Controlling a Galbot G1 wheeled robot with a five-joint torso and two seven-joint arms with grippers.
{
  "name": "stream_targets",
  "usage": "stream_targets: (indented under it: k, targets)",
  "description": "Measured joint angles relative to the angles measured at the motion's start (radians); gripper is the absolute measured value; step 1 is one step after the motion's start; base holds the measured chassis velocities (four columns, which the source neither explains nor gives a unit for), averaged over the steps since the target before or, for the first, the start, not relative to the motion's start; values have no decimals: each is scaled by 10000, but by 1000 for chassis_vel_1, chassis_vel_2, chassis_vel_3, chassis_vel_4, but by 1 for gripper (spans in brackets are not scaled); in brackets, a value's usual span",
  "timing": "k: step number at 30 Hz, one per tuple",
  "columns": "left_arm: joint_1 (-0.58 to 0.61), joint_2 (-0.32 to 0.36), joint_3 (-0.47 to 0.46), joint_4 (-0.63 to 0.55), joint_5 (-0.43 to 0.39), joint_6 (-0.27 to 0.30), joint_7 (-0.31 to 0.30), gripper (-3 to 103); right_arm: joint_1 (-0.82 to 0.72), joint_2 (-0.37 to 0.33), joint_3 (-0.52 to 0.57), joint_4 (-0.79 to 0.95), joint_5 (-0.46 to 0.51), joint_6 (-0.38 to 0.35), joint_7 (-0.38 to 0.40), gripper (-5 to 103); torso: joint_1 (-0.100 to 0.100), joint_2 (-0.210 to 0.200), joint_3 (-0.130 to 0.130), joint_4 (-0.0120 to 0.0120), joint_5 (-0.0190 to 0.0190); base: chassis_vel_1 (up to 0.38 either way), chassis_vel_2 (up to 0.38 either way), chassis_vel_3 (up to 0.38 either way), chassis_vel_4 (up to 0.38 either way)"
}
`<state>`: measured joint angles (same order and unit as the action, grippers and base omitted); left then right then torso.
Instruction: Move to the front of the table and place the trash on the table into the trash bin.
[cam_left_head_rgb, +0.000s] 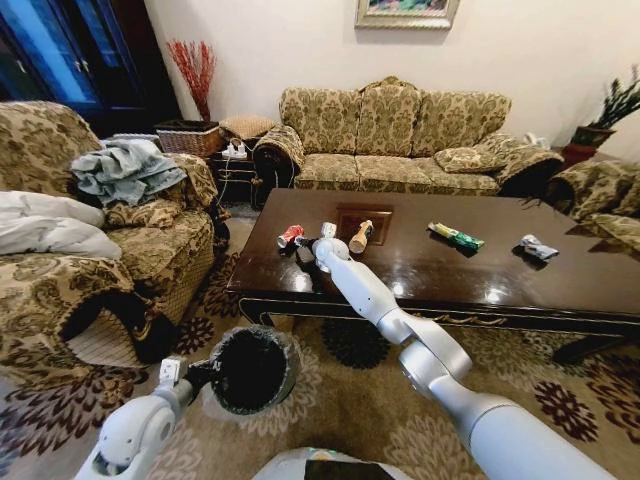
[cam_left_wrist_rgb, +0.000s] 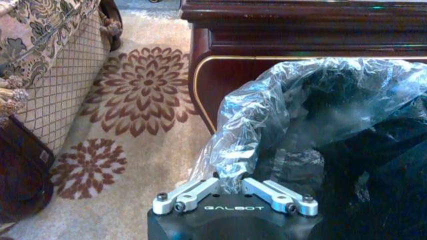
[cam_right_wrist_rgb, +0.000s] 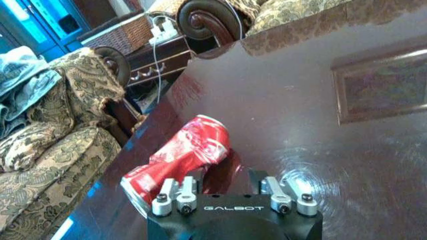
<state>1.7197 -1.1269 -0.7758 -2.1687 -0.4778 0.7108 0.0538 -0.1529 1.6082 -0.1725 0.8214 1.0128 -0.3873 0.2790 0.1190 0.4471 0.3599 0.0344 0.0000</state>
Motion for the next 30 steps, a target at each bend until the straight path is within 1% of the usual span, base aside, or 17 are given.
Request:
stream_targets:
  k: [2, 3, 5, 7, 8, 10, 11, 14, 18, 20, 21, 23, 24, 25, 26, 29, 30]
  targets:
    - [-6, 2, -1, 12, 0, -7, 11, 0, -8, -1, -38, 33, -47, 28, -12, 38, 0, 0, 0, 0, 0, 0, 0, 0, 0]
    - [-6, 2, -1, 12, 0, -7, 11, 0, -8, -1, -38, 33, -47, 28, -12, 38, 0, 0, 0, 0, 0, 0, 0, 0, 0]
    - [-12, 17, -22, 25, -2, -18, 47, 0, -47, -1, -145, 188, -124, 43, -11, 27, 0, 0, 0, 0, 0, 0, 0, 0, 0]
    - [-12, 18, -27, 27, -2, -20, 54, 0, -58, -2, -174, 229, -134, 45, -7, 27, 0, 0, 0, -1, 0, 0, 0, 0, 0]
    - [-13, 22, -44, 36, -2, -35, 82, 0, -125, -3, -335, 466, -151, 51, 43, 16, 0, 0, 0, -1, 0, 0, 0, 0, 0]
    - [-12, 24, -46, 38, -2, -45, 100, 0, -195, -3, -505, 727, -151, 53, 116, 16, 0, 0, 0, 0, 0, 0, 0, 0, 0]
    - [-11, 24, -48, 38, -2, -51, 111, 0, -259, -3, -671, 1039, -151, 54, 200, 5, 0, 0, 0, 0, 0, 0, 0, 0, 0]
    - [-8, 17, -54, 27, -2, -55, 116, 0, -372, -5, -1024, 1773, -308, 54, 331, 2, 0, 0, 0, 0, -1, 0, 0, 0, 0]
    - [-30, -37, -83, 14, -6, -87, 130, 0, -555, -12, -1661, 3055, -1241, 62, 326, 0, 0, 0, -2, 3, -2, 0, 0, 0, 0]
    - [-42, -113, -121, 15, -9, -129, 169, 0, -726, -483, -2103, 3889, -2032, 212, 130, 11, -1, 1, -2, 6, 0, 0, 0, 0, 0]
    - [-42, -113, -121, 15, -9, -129, 169, 0, -726, -483, -2103, 3889, -2032, 212, 130, 11, -1, 1, -2, 6, 0, 0, 0, 0, 0]
    - [-44, -167, -145, 25, -9, -150, 211, 0, -909, -967, -2283, 4487, -2211, 260, 252, 21, -1, 0, -1, 0, 0, 0, 0, 0, 0]
    - [-48, -193, -168, 51, -8, -152, 261, 0, -995, -1195, -2329, 4769, -2214, 268, 378, 21, -1, 0, -1, -5, 1, 0, 0, 0, 0]
    - [-53, -221, -224, 110, -6, -157, 339, 0, -1085, -1457, -2355, 5094, -2161, 268, 556, 27, 0, 0, -1, -6, 1, 0, 0, 0, 0]
    - [-53, -221, -224, 110, -6, -157, 339, 0, -1085, -1457, -2355, 5094, -2161, 268, 556, 27, 0, 0, -1, -6, 1, 0, 0, 0, 0]
    - [-10, -329, -621, 486, 16, -245, 539, 0, -1519, -2274, -2448, 6347, -1694, 47, 1103, 43, 0, 0, -1, -2, 1, 0, 0, 0, 0]
    - [-10, -329, -621, 486, 16, -245, 539, 0, -1519, -2274, -2448, 6347, -1694, 47, 1103, 43, 0, 0, -1, -2, 1, 0, 0, 0, 0]
